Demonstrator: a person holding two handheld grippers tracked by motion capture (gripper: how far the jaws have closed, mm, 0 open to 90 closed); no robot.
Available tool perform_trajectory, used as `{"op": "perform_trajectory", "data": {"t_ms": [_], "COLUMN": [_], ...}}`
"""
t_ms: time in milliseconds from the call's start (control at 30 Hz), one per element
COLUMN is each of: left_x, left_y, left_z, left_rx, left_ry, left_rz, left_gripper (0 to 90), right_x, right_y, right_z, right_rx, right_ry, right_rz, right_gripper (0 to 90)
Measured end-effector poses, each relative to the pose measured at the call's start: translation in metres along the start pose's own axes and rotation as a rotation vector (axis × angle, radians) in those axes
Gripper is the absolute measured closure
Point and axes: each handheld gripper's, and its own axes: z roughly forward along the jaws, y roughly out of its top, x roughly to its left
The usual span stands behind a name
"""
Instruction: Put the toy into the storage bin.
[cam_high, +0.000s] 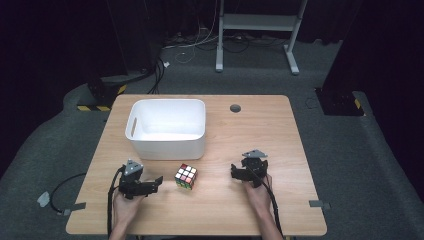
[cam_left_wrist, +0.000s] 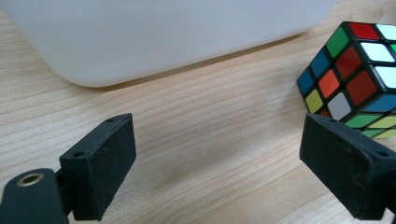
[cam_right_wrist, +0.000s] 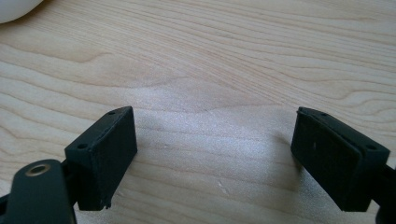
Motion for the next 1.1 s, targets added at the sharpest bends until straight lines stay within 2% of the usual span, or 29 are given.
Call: {"op": "perform_trajectory", "data": {"t_ms": [400, 600, 967, 1100], "left_x": [-0.01, -0.018, -0.037, -0.044], "left_y": [0.002, 0.003, 0.009, 0.011], "left_z": [-0.003, -0.003, 0.002, 0.005], "left_rx": [-0.015, -0.023, -0.028, -0.036], "left_ry": [-0.037, -0.074, -0.134, -0.143], "left_rz": [0.028, 0.039, 0.083, 0.111], "left_gripper": [9.0, 8.7, 7.3, 6.7], "right_x": [0.0, 0.0, 0.001, 0.001], "right_y": [0.0, 0.0, 0.0, 0.0], "right_z": [0.0, 0.0, 0.0, 0.0], "right_rx": [0.001, -0.001, 0.0, 0.001], "right_ry": [0.004, 0.008, 0.01, 0.012], "right_rz": [-0.006, -0.011, -0.01, -0.011], "right_gripper": [14.3, 14.3, 14.2, 14.3]}}
